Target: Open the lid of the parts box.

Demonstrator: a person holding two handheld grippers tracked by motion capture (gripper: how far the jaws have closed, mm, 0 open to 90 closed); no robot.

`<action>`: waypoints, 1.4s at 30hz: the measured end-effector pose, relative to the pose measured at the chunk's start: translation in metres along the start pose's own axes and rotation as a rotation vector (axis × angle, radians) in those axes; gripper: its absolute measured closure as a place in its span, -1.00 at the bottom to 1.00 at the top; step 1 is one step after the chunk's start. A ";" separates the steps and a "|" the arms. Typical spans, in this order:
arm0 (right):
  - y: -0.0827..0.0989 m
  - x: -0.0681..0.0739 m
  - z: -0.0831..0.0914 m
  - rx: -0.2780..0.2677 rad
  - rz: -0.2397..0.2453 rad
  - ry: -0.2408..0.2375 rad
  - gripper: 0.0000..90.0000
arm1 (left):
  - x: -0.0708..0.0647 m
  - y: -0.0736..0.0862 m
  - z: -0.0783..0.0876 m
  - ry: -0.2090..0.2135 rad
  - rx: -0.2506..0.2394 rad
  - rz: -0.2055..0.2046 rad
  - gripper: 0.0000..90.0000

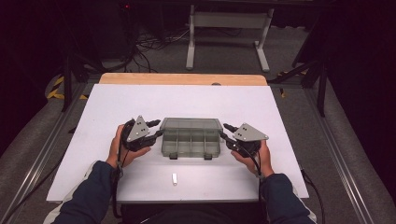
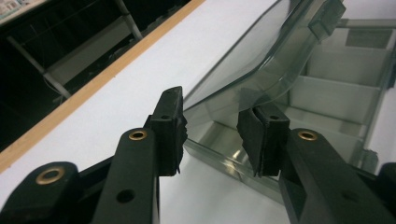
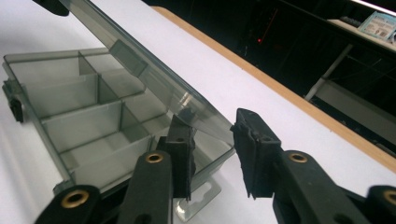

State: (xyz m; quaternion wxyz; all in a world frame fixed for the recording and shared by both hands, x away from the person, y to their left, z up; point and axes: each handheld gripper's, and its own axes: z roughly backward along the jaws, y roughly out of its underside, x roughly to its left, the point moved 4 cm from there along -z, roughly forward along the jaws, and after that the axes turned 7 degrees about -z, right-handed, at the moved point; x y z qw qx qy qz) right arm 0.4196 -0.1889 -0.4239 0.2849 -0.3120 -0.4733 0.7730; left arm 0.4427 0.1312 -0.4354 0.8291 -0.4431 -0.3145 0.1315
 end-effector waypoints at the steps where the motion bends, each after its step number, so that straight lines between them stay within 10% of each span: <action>1: -0.002 -0.001 -0.001 -0.004 0.002 0.000 0.53 | 0.002 -0.001 -0.001 -0.004 -0.004 0.004 0.37; 42: -0.004 -0.040 -0.064 -0.018 -0.217 0.043 0.72 | 0.040 0.004 -0.056 -0.053 0.014 0.146 0.55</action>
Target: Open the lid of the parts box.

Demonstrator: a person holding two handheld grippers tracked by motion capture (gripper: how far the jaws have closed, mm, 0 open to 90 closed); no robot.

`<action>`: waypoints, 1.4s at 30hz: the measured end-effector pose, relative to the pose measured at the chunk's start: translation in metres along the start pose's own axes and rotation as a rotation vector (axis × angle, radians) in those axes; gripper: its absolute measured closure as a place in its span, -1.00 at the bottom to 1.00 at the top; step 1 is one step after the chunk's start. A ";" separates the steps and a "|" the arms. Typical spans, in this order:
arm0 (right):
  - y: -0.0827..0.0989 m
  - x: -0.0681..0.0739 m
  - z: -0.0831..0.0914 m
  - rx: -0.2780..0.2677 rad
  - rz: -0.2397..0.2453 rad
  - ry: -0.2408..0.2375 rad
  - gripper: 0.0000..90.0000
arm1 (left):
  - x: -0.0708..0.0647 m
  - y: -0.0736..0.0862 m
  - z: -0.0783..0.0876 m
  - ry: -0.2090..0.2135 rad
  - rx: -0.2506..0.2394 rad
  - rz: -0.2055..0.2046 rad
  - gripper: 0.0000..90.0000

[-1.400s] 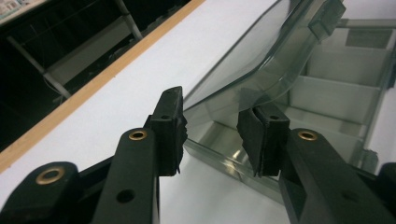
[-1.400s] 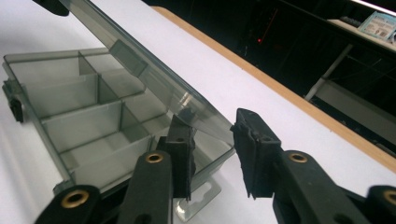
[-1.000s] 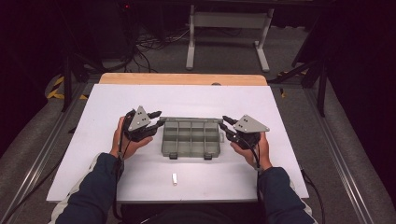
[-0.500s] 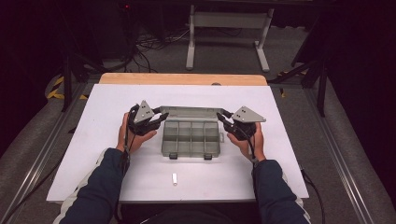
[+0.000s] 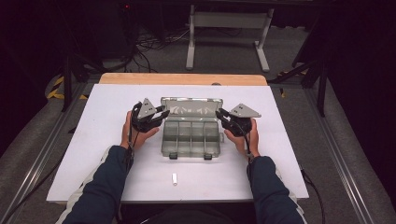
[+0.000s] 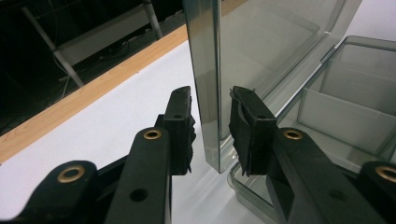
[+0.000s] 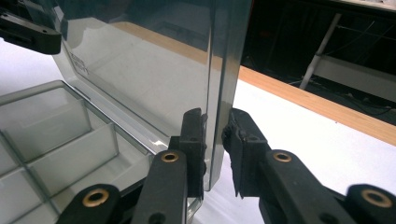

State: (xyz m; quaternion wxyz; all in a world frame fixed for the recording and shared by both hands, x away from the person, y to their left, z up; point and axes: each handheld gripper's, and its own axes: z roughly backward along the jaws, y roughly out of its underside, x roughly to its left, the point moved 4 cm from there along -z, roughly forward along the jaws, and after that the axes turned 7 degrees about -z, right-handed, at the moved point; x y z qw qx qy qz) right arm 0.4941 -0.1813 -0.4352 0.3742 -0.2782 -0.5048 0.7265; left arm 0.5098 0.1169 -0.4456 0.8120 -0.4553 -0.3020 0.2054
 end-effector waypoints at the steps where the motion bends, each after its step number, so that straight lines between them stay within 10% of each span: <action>1: 0.000 0.000 -0.001 0.001 0.003 0.002 0.72 | 0.000 0.000 -0.001 0.002 -0.003 0.007 0.55; 42: 0.009 -0.012 -0.030 0.079 -0.070 0.080 0.71 | 0.009 0.012 -0.024 -0.014 0.113 0.002 0.52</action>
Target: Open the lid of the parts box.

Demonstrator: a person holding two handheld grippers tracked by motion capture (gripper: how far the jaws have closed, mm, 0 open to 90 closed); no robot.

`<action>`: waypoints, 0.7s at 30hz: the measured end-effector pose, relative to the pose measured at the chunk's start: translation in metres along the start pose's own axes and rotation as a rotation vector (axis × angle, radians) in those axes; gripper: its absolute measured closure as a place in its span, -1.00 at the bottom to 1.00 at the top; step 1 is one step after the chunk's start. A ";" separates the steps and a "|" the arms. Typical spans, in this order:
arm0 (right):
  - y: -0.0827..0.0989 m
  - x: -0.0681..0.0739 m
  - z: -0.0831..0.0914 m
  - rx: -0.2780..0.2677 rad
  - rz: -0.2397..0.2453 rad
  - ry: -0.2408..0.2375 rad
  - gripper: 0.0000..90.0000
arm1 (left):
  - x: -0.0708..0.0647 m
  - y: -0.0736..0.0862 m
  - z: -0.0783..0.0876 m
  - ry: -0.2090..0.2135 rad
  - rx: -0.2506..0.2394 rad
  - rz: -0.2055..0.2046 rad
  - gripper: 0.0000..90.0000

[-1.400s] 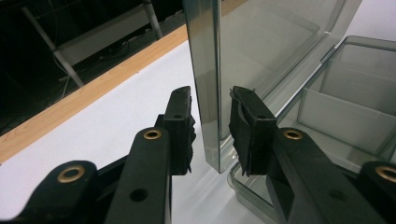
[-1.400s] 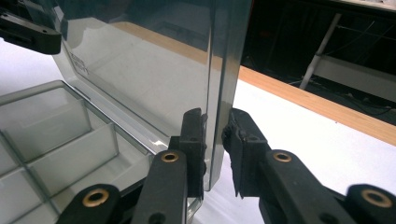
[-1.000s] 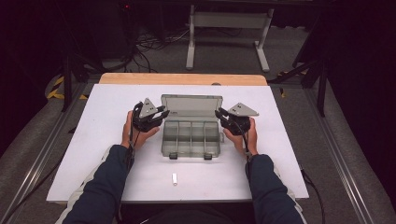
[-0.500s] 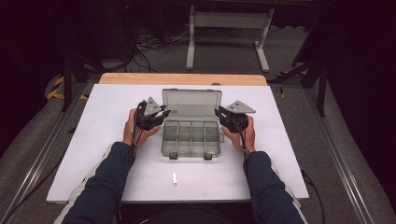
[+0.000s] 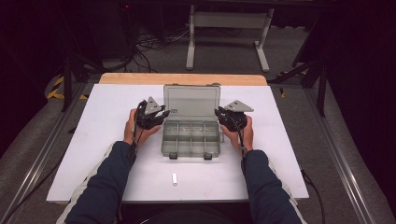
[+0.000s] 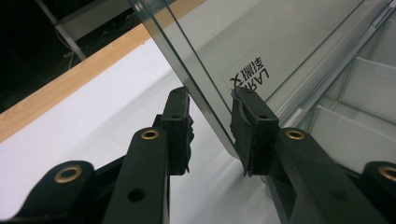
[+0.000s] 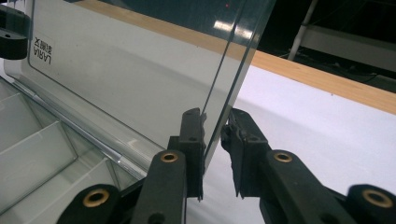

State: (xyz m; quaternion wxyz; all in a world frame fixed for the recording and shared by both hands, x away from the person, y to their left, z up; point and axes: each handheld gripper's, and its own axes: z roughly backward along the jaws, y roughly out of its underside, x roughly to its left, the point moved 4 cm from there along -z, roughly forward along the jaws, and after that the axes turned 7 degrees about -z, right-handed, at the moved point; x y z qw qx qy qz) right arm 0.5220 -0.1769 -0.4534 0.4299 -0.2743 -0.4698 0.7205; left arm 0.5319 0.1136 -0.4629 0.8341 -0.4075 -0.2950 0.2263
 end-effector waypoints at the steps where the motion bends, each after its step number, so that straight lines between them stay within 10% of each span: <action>1: 0.001 -0.001 -0.001 0.001 -0.004 -0.002 0.70 | 0.000 0.001 0.000 0.003 -0.004 0.002 0.52; 21: 0.008 -0.003 -0.005 0.030 -0.056 -0.036 0.65 | 0.000 0.005 -0.004 0.016 0.000 0.029 0.47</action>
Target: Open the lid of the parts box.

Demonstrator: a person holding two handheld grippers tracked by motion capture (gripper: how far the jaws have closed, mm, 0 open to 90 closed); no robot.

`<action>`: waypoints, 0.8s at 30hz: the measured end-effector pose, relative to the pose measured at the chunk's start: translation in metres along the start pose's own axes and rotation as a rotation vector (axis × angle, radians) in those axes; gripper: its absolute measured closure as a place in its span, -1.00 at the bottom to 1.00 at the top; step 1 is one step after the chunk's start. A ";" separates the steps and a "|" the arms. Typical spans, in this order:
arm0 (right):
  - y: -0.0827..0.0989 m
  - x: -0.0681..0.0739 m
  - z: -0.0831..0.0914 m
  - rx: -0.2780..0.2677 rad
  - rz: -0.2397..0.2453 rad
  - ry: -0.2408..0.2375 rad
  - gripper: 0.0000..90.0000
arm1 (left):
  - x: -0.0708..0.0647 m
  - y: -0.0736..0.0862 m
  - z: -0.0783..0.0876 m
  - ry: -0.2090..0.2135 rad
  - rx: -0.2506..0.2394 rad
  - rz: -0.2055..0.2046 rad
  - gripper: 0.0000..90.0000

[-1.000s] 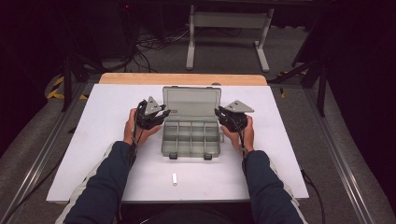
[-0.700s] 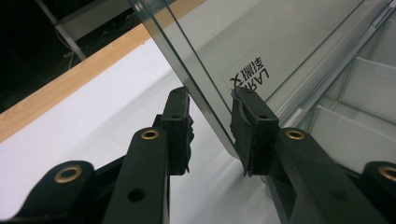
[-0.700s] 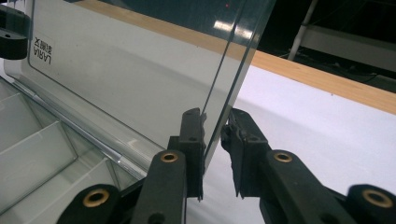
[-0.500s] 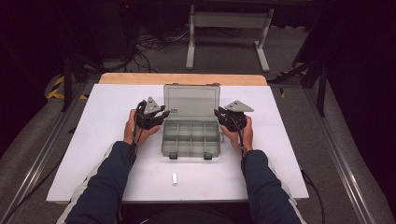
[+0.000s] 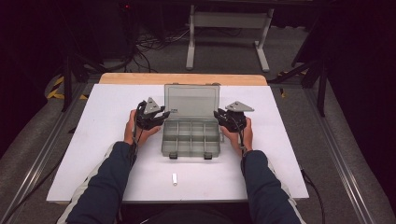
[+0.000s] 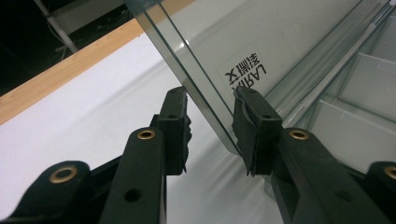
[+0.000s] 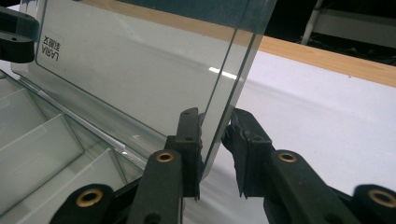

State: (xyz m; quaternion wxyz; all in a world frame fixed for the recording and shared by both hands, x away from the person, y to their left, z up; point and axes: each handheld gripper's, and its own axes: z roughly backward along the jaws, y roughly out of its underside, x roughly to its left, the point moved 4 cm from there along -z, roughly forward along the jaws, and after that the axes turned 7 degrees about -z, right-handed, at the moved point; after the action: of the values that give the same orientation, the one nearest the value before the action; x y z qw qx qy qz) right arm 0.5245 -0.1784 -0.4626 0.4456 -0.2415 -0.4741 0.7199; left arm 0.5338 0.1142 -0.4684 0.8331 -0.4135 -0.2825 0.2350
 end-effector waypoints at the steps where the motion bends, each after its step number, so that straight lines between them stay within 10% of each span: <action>1: 0.001 0.000 0.000 0.003 -0.006 -0.003 0.65 | 0.000 0.000 0.000 0.005 0.004 0.001 0.47; 24: 0.006 0.000 -0.004 0.047 -0.021 -0.026 0.54 | -0.001 0.006 -0.003 0.035 0.005 0.033 0.40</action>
State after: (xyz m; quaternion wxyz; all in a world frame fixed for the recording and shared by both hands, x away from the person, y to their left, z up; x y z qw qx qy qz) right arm 0.5249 -0.1773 -0.4700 0.4527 -0.2169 -0.4654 0.7290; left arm 0.5341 0.1156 -0.4747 0.8349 -0.4200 -0.2605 0.2422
